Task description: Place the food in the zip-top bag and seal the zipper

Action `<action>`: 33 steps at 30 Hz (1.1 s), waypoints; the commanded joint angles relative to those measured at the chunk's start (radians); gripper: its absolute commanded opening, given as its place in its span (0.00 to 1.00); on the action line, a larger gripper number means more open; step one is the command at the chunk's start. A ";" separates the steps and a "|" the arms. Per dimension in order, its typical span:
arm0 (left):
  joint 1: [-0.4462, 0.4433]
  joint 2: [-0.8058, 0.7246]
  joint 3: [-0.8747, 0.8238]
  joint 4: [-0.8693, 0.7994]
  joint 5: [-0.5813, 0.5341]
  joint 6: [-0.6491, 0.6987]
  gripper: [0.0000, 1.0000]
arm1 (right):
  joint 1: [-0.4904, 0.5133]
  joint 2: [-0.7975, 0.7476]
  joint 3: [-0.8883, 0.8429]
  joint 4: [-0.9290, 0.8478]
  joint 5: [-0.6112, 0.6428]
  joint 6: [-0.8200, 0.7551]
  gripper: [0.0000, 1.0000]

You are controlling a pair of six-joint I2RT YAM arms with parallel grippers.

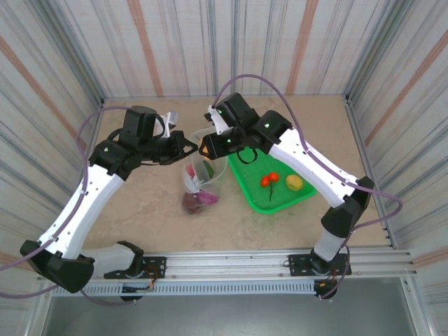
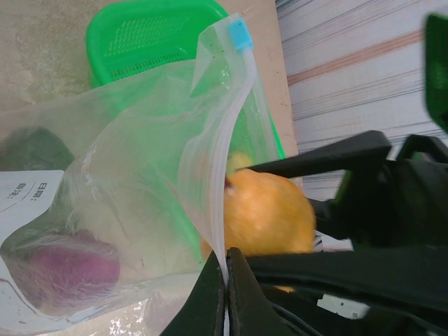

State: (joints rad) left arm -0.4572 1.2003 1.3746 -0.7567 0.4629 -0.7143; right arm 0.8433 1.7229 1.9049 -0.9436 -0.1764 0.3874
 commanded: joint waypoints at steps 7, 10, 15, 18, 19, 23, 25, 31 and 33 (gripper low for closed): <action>0.010 -0.024 0.024 -0.016 -0.014 -0.008 0.00 | 0.009 0.036 -0.082 -0.023 0.122 0.053 0.60; 0.012 -0.028 0.017 -0.012 -0.015 -0.013 0.00 | 0.016 0.020 -0.090 -0.024 0.151 0.058 0.70; 0.011 -0.031 0.010 -0.006 -0.014 -0.017 0.00 | 0.013 -0.026 -0.080 -0.015 0.171 0.049 0.73; 0.011 -0.032 0.005 -0.002 -0.014 -0.020 0.00 | 0.010 -0.057 -0.070 -0.009 0.150 0.042 0.73; 0.011 -0.033 0.003 -0.001 -0.014 -0.020 0.00 | 0.009 -0.073 -0.069 -0.009 0.144 0.041 0.72; 0.011 -0.043 -0.009 0.008 -0.018 -0.025 0.00 | -0.006 -0.141 -0.083 0.018 0.141 0.052 0.70; 0.011 -0.046 -0.015 0.013 -0.017 -0.027 0.00 | -0.021 -0.178 -0.094 0.037 0.149 0.062 0.69; 0.011 -0.054 -0.044 0.035 -0.011 -0.040 0.00 | -0.087 -0.300 -0.193 0.004 0.393 0.140 0.67; 0.011 -0.062 -0.058 0.043 -0.012 -0.043 0.00 | -0.140 -0.324 -0.249 -0.070 0.464 0.199 0.67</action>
State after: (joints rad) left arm -0.4568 1.1702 1.3392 -0.7399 0.4519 -0.7414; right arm 0.7544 1.4231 1.7229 -0.9165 0.1242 0.4927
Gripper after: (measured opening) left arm 0.053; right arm 0.670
